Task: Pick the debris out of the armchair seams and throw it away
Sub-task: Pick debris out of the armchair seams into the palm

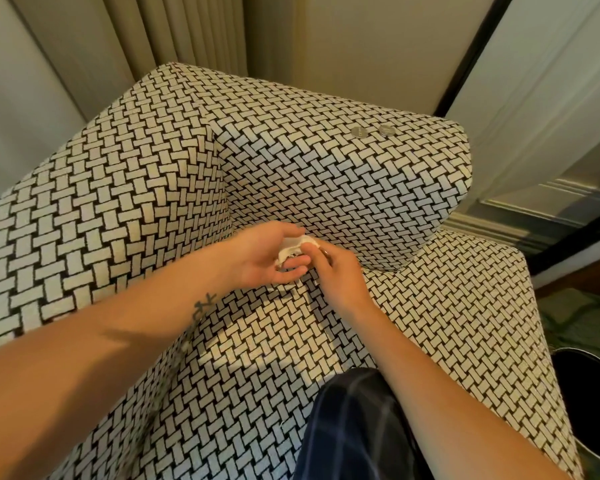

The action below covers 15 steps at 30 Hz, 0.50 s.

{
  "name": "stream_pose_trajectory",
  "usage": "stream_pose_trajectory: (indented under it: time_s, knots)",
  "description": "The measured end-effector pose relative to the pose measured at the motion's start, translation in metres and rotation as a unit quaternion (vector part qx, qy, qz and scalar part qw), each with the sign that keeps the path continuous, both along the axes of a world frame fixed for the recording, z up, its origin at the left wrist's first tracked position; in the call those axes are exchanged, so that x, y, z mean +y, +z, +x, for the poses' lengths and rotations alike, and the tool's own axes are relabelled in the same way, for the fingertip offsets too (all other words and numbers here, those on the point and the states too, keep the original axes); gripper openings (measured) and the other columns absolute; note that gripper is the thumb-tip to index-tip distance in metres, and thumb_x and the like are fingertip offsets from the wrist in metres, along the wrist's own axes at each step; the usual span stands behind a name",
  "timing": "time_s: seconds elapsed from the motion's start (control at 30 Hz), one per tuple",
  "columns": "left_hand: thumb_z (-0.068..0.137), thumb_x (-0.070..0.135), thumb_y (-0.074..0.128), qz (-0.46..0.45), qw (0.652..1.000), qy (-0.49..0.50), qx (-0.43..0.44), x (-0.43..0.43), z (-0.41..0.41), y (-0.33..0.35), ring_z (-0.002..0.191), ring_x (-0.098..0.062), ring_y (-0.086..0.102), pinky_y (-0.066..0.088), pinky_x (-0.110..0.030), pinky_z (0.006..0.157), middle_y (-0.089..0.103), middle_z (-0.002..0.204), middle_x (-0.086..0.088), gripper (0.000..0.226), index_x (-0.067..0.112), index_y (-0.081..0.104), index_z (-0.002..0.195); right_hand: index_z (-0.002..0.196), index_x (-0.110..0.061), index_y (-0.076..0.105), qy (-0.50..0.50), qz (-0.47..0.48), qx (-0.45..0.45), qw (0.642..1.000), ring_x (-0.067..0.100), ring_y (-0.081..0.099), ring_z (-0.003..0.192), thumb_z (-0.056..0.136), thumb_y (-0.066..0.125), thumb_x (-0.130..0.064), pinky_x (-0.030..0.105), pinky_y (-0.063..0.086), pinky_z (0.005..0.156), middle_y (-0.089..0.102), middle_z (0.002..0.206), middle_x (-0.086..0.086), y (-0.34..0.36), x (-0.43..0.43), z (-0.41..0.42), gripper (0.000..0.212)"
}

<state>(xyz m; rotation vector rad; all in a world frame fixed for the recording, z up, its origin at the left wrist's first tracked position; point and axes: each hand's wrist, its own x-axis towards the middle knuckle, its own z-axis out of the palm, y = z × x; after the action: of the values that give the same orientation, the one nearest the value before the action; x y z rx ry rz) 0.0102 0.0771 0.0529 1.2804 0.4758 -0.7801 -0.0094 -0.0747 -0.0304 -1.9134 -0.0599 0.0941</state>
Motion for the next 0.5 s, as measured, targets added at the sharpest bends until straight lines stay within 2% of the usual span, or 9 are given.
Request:
stream_pose_trajectory:
  time_s: [0.07, 0.13, 0.23, 0.3, 0.43, 0.5]
  knots:
    - [0.104, 0.014, 0.054, 0.044, 0.999, 0.011, -0.027, 0.000, 0.001, -0.004, 0.071, -0.012, 0.063, 0.057, -0.025, 0.070, 0.071, 0.093, -0.007, 0.016, 0.012, 0.064, 0.116, 0.126, -0.026, 0.071, -0.001, 0.004, -0.012, 1.000, 0.014, 0.070, 0.090, 0.105, 0.052, -0.029, 0.037, 0.057, 0.088, 0.076, 0.096, -0.009, 0.002, 0.001, 0.000, 0.028]
    - [0.103, 0.007, 0.052, 0.083, 0.995, 0.019, -0.054, 0.003, 0.004, -0.009, 0.071, -0.012, 0.064, 0.054, -0.021, 0.058, 0.073, 0.098, -0.009, 0.024, 0.016, 0.064, 0.121, 0.127, -0.026, 0.070, 0.001, 0.013, -0.024, 1.000, 0.010, 0.067, 0.083, 0.105, 0.053, -0.029, 0.032, 0.057, 0.084, 0.074, 0.089, -0.009, 0.003, 0.002, 0.000, 0.028]
    - [0.100, -0.004, 0.050, 0.088, 0.993, 0.037, -0.070, 0.005, 0.009, -0.015, 0.075, -0.019, 0.072, 0.057, -0.023, 0.056, 0.073, 0.112, -0.016, 0.035, 0.014, 0.064, 0.126, 0.124, -0.025, 0.071, -0.004, 0.041, -0.017, 0.999, 0.010, 0.070, 0.086, 0.105, 0.053, -0.027, 0.030, 0.058, 0.083, 0.076, 0.090, -0.006, 0.006, 0.004, -0.002, 0.026]
    - [0.097, -0.010, 0.049, 0.093, 0.991, 0.058, -0.079, 0.005, 0.010, -0.015, 0.072, -0.021, 0.074, 0.055, -0.022, 0.050, 0.072, 0.114, -0.019, 0.040, 0.013, 0.063, 0.127, 0.122, -0.021, 0.072, -0.001, 0.049, -0.006, 0.999, 0.008, 0.071, 0.089, 0.105, 0.053, -0.027, 0.030, 0.058, 0.086, 0.077, 0.092, -0.004, 0.007, 0.005, -0.003, 0.026]
    - [0.094, -0.012, 0.048, 0.122, 0.983, 0.093, -0.105, 0.005, 0.011, -0.017, 0.059, -0.014, 0.063, 0.043, -0.022, 0.043, 0.071, 0.112, -0.015, 0.046, 0.017, 0.062, 0.126, 0.116, -0.024, 0.072, -0.005, 0.052, 0.021, 0.998, 0.016, 0.072, 0.091, 0.105, 0.052, -0.033, 0.044, 0.058, 0.089, 0.078, 0.089, -0.002, 0.005, 0.007, -0.002, 0.025]
    - [0.095, -0.012, 0.046, 0.123, 0.981, 0.099, -0.110, 0.004, 0.011, -0.017, 0.054, -0.011, 0.060, 0.041, -0.021, 0.041, 0.073, 0.108, -0.014, 0.044, 0.018, 0.064, 0.122, 0.114, -0.024, 0.073, -0.005, 0.056, 0.022, 0.998, 0.016, 0.071, 0.090, 0.105, 0.052, -0.035, 0.044, 0.058, 0.088, 0.078, 0.089, -0.001, 0.006, 0.007, -0.002, 0.025]
